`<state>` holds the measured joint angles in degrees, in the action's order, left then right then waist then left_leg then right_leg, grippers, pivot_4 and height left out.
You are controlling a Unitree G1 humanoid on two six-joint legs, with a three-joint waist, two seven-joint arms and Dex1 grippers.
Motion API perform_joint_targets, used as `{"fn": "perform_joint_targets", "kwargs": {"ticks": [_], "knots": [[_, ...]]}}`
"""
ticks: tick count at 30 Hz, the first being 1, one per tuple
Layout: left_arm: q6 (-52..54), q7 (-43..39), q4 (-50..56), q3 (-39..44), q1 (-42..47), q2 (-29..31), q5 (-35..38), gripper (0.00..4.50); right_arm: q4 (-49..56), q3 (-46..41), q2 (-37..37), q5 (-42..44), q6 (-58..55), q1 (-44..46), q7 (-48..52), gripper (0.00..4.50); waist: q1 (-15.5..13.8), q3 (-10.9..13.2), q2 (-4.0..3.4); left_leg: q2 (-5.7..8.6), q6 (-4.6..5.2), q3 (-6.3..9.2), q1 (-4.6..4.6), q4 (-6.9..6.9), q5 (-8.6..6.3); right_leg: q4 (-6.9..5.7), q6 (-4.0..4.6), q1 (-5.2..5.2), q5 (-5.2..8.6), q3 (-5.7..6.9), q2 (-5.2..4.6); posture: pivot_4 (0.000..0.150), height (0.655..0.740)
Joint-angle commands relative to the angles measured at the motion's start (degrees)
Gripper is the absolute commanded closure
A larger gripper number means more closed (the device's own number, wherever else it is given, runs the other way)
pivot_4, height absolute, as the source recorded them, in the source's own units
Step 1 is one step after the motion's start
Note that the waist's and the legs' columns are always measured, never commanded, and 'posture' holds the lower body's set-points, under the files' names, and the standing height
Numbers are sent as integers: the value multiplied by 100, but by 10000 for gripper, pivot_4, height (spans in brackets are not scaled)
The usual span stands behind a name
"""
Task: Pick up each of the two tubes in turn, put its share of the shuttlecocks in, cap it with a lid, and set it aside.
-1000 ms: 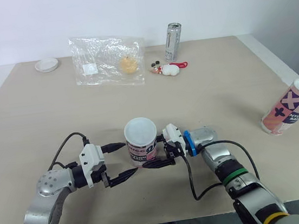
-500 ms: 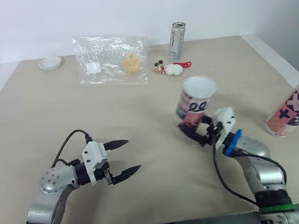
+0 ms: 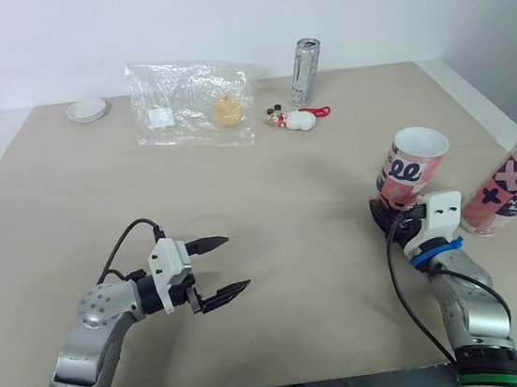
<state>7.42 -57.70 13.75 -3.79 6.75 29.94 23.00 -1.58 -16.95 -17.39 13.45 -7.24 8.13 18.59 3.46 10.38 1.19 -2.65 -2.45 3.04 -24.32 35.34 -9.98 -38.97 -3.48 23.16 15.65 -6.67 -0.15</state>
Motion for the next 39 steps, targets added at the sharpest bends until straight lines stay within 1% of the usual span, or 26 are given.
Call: {"fn": "perform_joint_targets", "kwargs": {"ticks": [1,2,4,5,6,10,14,17,19,21,24,26,28,31,35,37,39], "knots": [[12,19,57,52,66,7,82,0,-79,-67,-12,98,95,-18,-1,14431,0,0,0,0,0,0,0,0,0,0,0,0,0,0,0,1500,7400],[35,18,63,48,61,12,83,0,-79,-56,0,157,68,-66,48,14431,0,0,0,0,0,0,1,1,0,0,0,-2,0,0,0,1500,7400],[61,12,71,47,53,21,85,0,-17,-25,-5,217,18,-147,99,5997,0,-1,1,0,0,0,1,1,0,0,0,-3,-1,0,0,1500,7400],[65,11,72,48,51,22,84,0,18,-11,-19,238,-5,-179,122,4191,0,-2,2,0,0,0,1,1,0,0,0,-3,0,0,0,1500,7400],[68,10,72,49,50,23,82,0,52,-12,-35,256,-12,-214,130,260,0,-2,2,0,0,2,2,1,0,0,1,-3,1,1,0,1500,7400],[79,-1,43,33,55,30,64,0,226,-42,-130,336,-122,-371,200,260,-2,-3,3,-1,0,3,1,0,0,0,0,-4,2,2,0,1500,7400],[54,-26,-26,16,71,26,41,0,616,-68,-227,491,-417,-635,256,260,-11,-3,4,0,0,4,1,0,0,0,1,-5,2,2,0,1500,7400],[41,-39,-80,-2,102,19,34,0,1100,-75,-268,661,-687,-1027,330,260,-29,-4,5,0,0,5,1,0,0,0,2,-5,4,3,0,1500,7400],[42,-45,-128,-15,136,13,32,0,1518,-67,-354,736,-800,-1449,446,260,-52,-5,6,0,0,7,1,-1,0,0,14,-5,13,5,0,1500,7400],[62,-34,-148,-22,149,13,34,0,1824,-75,-477,798,-768,-1866,672,260,-74,-6,7,0,0,6,1,-2,-1,0,23,-5,22,4,0,1500,7400],[83,6,-143,-18,146,20,16,0,2034,26,-765,818,-438,-2183,1230,260,-75,-7,8,0,-2,7,0,-1,-3,1,25,-7,29,6,-2,1500,7400],[84,77,-159,-4,151,31,-49,0,2077,160,-1048,879,-80,-2272,1877,260,-66,-6,8,1,-2,3,2,1,-3,1,24,-8,27,4,-4,1500,7400],[111,208,-202,8,165,55,-191,0,2025,404,-1332,1090,187,-2053,2698,260,-47,-5,7,-1,-2,-5,9,4,-3,1,26,-7,22,0,-4,1500,7400],[151,333,-238,54,136,74,-270,0,1742,813,-1588,1098,478,-1530,3440,260,-3,-3,10,-8,1,-13,19,5,-1,1,33,-7,5,-1,-1,1500,7400],[66,440,-315,148,11,164,-398,0,1118,1403,-1657,946,843,-677,4227,260,-44,0,16,-7,4,-10,19,8,3,1,31,-11,1,0,0,1500,7400],[21,475,-327,294,-106,266,-433,0,573,1677,-1614,894,997,-97,4643,260,-63,1,20,-2,1,-4,7,6,2,2,22,-8,15,1,-1,1500,7400],[-46,446,-336,447,-176,374,-405,0,156,1803,-1610,909,1066,276,4931,260,-32,5,23,-6,-6,-17,7,7,-3,3,9,-3,6,-3,-2,1500,7400]]}}
